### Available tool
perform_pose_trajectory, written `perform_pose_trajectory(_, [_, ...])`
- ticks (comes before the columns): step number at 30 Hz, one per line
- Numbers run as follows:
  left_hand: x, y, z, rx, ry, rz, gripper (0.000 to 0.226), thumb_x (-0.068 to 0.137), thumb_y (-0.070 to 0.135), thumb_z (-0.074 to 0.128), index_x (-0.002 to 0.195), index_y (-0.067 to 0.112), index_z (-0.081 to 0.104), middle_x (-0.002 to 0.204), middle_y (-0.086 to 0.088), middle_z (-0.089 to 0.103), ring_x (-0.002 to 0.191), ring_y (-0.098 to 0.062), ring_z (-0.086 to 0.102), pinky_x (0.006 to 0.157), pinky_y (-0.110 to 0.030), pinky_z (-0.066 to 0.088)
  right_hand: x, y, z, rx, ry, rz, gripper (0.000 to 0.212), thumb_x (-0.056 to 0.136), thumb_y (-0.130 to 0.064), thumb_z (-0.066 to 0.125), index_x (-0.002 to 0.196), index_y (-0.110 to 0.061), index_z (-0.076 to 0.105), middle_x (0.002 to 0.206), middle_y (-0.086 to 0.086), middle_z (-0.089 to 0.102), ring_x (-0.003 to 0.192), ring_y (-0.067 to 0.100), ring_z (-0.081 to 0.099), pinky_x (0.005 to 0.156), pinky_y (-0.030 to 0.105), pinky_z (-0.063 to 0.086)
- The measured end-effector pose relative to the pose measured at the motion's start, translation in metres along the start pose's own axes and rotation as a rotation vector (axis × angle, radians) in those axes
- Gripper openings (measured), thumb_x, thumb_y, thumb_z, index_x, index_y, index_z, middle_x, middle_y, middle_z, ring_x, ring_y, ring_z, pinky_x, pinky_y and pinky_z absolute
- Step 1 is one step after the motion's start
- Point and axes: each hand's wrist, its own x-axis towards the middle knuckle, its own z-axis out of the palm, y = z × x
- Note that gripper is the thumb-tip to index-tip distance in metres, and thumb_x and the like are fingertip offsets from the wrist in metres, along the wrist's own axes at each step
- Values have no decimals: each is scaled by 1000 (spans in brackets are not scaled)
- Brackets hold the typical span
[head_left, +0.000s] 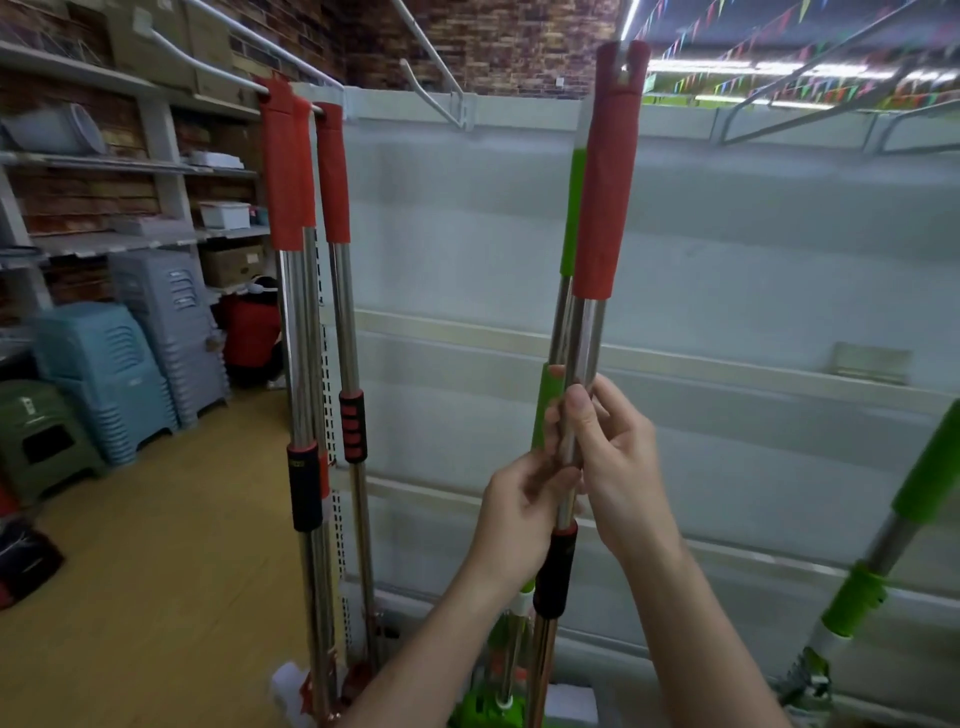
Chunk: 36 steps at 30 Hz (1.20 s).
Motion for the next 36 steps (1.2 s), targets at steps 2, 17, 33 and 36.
perform_pose_trajectory(2, [-4,1,3,-15,19,1,24,98,8,61,100,28,73,91,11,79,90,-7,73,79,-21,53,-3,-4,0,1,1,5,30,94,-32,58,112,-10,69,74,7,57,61,17,51,53,24,45])
perform_pose_trajectory(17, [-34,16,20,-212,-7,-72,35,96,1,62,96,30,81,90,0,80,79,-10,69,72,-23,53,-29,-29,-3,-55,40,-26,25,94,-29,60,99,-5,66,72,8,53,65,24,46,53,28,42])
perform_pose_trajectory(33, [-68,61,2,-170,-130,-7,28,97,7,63,93,30,78,94,1,81,88,-12,75,78,-23,58,-66,-72,21,-46,118,-50,31,93,-31,58,110,-6,68,75,11,54,69,27,49,57,32,44])
perform_pose_trajectory(36, [-78,65,-4,-173,-168,9,23,97,9,63,98,27,77,99,-10,80,90,-19,75,79,-27,58,-76,-79,29,-70,134,-59,30,93,-32,58,114,-13,71,74,6,58,67,22,54,57,29,49])
